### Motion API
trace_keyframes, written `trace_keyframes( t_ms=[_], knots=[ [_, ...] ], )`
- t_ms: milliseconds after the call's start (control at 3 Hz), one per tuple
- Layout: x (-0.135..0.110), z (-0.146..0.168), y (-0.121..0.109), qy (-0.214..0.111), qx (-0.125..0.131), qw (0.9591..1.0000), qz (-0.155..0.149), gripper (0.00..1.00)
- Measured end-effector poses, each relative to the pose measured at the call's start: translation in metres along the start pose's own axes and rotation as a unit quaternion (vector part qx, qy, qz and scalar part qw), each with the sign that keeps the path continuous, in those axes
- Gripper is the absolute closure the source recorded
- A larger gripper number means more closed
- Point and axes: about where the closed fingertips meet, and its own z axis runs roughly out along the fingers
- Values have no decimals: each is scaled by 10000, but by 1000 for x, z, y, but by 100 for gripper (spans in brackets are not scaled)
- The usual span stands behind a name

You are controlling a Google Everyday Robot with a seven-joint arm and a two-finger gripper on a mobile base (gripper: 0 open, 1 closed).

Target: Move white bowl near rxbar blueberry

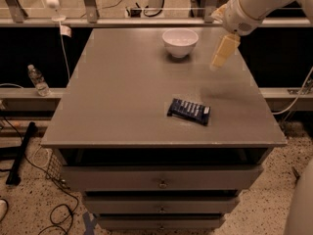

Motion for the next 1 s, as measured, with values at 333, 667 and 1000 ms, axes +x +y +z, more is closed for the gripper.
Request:
trace_keyframes(
  t_ms=[333, 667, 1000],
  knots=[
    [-6, 33, -19, -71, 122, 9999, 72, 0],
    [-8, 49, -27, -82, 157, 9998, 122, 0],
    [-13, 65, -30, -95, 58, 9999, 126, 0]
  ],
)
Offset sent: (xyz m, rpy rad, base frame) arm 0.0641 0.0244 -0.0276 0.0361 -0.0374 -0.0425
